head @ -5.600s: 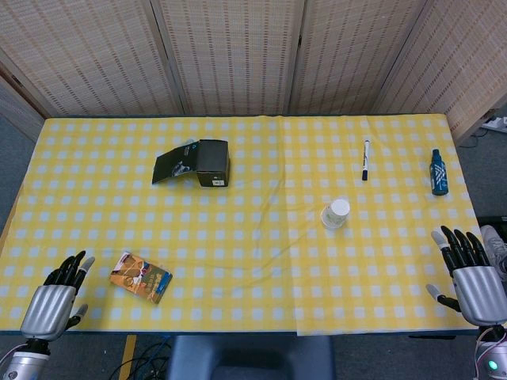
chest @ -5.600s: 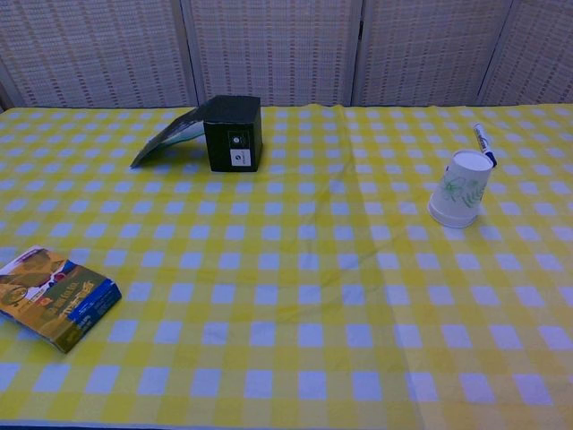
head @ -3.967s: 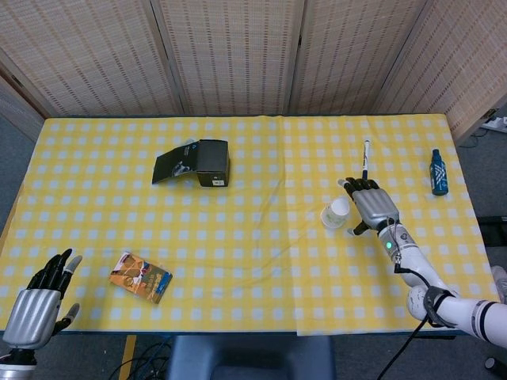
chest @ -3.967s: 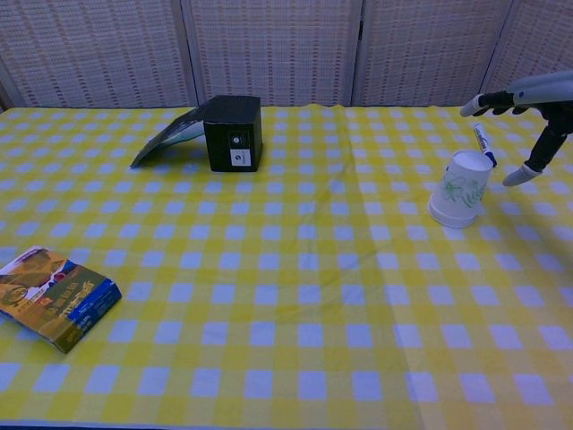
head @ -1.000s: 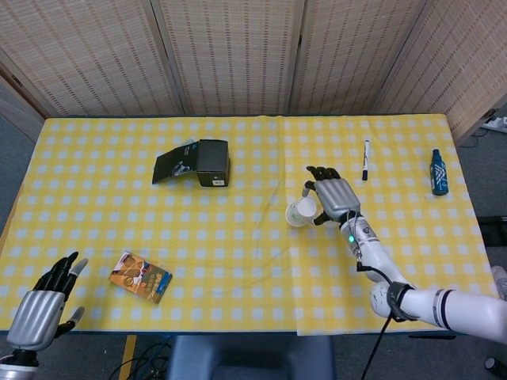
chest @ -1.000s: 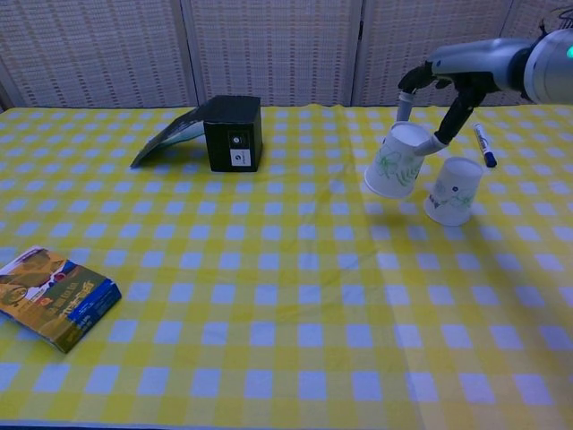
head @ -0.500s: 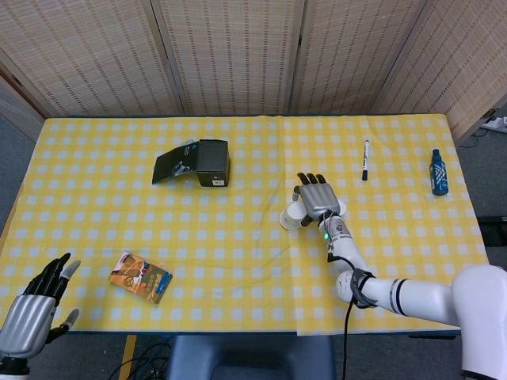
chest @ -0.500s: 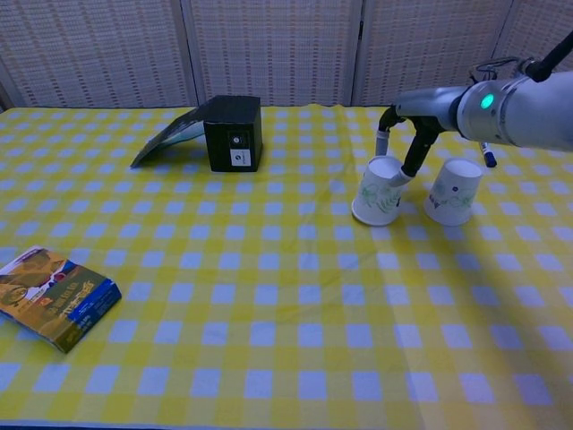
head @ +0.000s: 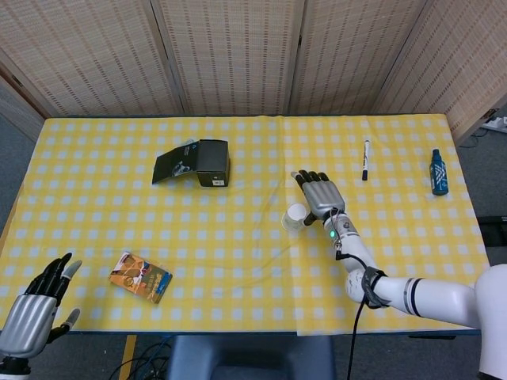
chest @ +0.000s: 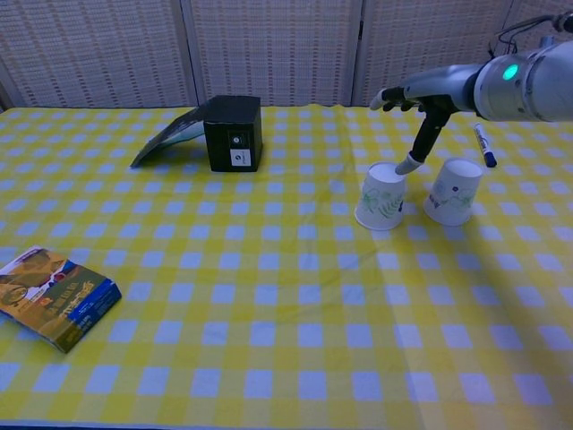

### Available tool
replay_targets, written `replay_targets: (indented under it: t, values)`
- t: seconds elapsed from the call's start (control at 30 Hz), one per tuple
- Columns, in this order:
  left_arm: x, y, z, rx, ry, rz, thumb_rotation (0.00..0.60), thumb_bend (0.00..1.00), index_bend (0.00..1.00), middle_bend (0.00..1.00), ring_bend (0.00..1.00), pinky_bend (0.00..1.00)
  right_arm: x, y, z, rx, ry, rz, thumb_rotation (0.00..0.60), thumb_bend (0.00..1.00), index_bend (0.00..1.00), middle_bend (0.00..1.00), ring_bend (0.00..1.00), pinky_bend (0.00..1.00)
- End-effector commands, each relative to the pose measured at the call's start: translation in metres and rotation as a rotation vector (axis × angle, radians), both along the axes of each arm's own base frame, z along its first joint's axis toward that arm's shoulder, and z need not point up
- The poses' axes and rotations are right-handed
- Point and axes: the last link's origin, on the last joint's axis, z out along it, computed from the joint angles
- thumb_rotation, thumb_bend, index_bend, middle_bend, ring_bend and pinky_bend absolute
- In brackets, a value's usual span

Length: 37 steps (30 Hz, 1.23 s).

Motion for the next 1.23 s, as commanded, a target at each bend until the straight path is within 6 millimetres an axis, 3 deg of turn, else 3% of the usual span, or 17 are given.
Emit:
replay_targets:
  t: [0.03,0.17,0.33,0.53,0.67,0.87,1.23]
  values:
    - [0.000,0.001,-0.002,-0.003,0.004,0.002,0.600,0.32,0.00,0.00,0.00,0.23,0.007,0.020,0.038,-0.061,-0.025,0.068,0.600,0.17,0.00,0.00,0.00,0.00]
    - [-0.001,0.003,-0.003,0.000,0.012,0.014,0.600,0.32,0.00,0.00,0.00,0.23,-0.008,0.067,0.078,-0.141,-0.033,0.164,0.600,0.16,0.00,0.00,0.00,0.00]
    - [-0.001,0.007,-0.006,-0.008,0.016,-0.002,0.600,0.32,0.00,0.00,0.00,0.23,-0.067,0.131,0.103,-0.199,-0.040,0.185,0.600,0.16,0.00,0.00,0.00,0.00]
    - [-0.001,0.012,-0.007,0.000,0.024,0.016,0.600,0.32,0.00,0.00,0.00,0.23,-0.147,0.187,0.114,-0.322,-0.097,0.204,0.600,0.16,0.00,0.00,0.00,0.00]
    - [-0.003,0.014,-0.003,0.027,0.029,0.019,0.600,0.32,0.00,0.00,0.00,0.23,-0.185,0.214,0.113,-0.399,-0.066,0.201,0.600,0.16,0.00,0.00,0.00,0.00]
    - [-0.004,0.016,-0.001,0.042,0.029,0.023,0.600,0.32,0.00,0.00,0.00,0.23,-0.206,0.235,0.111,-0.474,-0.017,0.198,0.600,0.16,0.00,0.00,0.00,0.00]
    - [-0.009,0.020,-0.011,0.000,0.055,0.037,0.600,0.32,0.00,0.00,0.00,0.23,-0.209,0.231,0.109,-0.439,-0.006,0.171,0.600,0.16,0.00,0.00,0.00,0.00]
